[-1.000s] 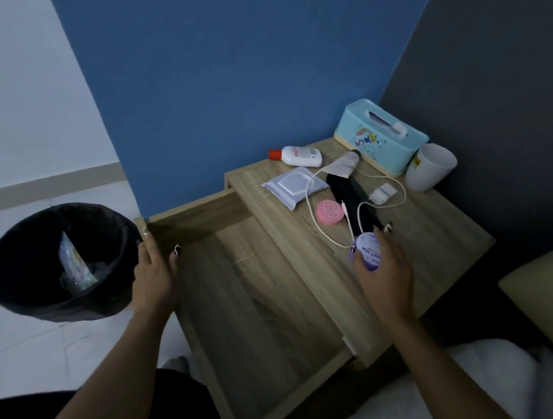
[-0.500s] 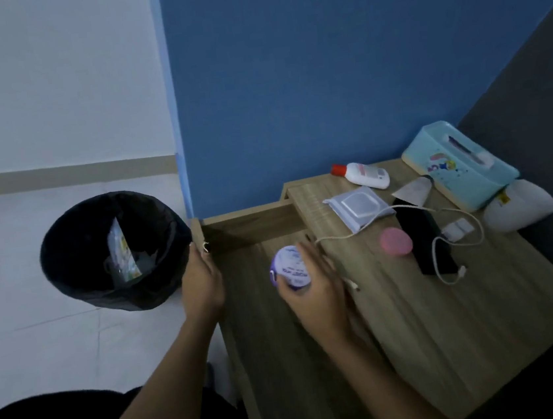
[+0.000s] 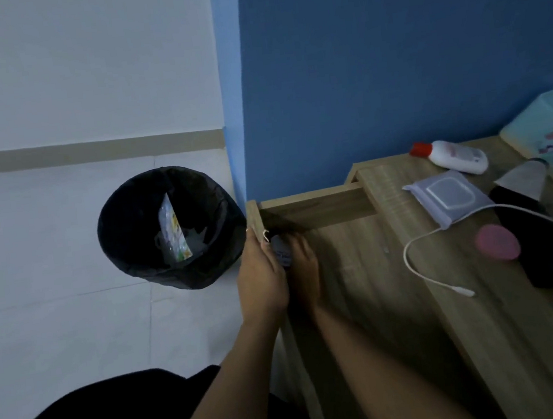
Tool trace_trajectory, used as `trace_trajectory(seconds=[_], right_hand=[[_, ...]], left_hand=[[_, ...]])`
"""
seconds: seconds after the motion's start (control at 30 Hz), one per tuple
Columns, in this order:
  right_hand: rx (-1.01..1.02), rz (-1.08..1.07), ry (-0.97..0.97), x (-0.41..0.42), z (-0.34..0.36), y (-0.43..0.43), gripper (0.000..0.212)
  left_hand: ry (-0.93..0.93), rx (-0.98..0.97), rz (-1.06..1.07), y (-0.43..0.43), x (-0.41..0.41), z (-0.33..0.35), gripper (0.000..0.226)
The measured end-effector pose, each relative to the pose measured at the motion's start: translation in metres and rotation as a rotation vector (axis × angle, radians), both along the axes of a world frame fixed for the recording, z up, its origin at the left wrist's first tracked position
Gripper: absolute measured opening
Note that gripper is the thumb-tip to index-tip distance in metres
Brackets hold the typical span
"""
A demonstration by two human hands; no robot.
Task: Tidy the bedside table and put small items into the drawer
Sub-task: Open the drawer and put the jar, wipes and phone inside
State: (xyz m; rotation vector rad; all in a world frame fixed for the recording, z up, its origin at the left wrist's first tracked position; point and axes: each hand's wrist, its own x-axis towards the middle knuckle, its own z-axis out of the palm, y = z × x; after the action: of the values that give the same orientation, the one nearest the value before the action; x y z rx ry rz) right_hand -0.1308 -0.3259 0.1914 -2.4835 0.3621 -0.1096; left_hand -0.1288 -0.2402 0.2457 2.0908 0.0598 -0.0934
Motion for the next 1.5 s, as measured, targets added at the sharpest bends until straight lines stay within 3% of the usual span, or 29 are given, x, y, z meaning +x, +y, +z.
trace_trajectory(seconds=[0.03,0.1,0.17,0.33,0.43,0.57,0.7,0.8,0.9,1.13,1.37,1.5], right_hand=[[-0.048,0.014,0.026,-0.001,0.000,0.000,0.081],[-0.171,0.018,0.037,0.000,-0.002,-0.001,0.062],[-0.108,0.003,0.020,0.001,-0.004,0.005,0.049],[-0.072,0.004,-0.034,0.002,-0.002,0.007,0.053],[-0.107,0.059,-0.121,-0.004,0.013,0.004,0.051],[-0.028,-0.121,-0.394,0.006,0.057,-0.026,0.030],[-0.119,-0.253,-0.585,0.009,0.112,-0.090,0.032],[-0.302,-0.447,-0.486,0.004,0.132,-0.144,0.045],[-0.344,-0.564,-0.259,-0.005,0.133,-0.173,0.058],[-0.324,-0.570,0.109,-0.018,0.116,-0.181,0.077],[-0.379,-0.391,0.069,-0.028,0.119,-0.196,0.067],[-0.439,-0.460,-0.062,-0.037,0.116,-0.193,0.065]], left_hand=[[0.000,-0.003,0.003,0.000,0.000,0.000,0.052],[-0.005,0.011,0.008,0.000,0.000,0.000,0.051],[-0.009,0.020,0.010,0.000,-0.001,0.003,0.050],[-0.019,0.030,0.010,0.003,-0.002,0.003,0.049],[-0.016,0.026,0.021,0.004,-0.003,0.000,0.049],[-0.057,0.039,0.010,0.005,-0.003,-0.002,0.045],[-0.026,0.069,0.046,0.003,-0.002,-0.002,0.048],[-0.052,0.052,0.050,0.000,-0.004,0.003,0.045],[-0.040,0.036,0.068,-0.003,-0.005,0.007,0.041],[-0.031,0.036,0.068,-0.008,-0.007,0.010,0.042],[-0.028,0.046,0.075,-0.006,-0.006,0.008,0.042],[-0.025,0.045,0.077,-0.006,-0.006,0.009,0.041]])
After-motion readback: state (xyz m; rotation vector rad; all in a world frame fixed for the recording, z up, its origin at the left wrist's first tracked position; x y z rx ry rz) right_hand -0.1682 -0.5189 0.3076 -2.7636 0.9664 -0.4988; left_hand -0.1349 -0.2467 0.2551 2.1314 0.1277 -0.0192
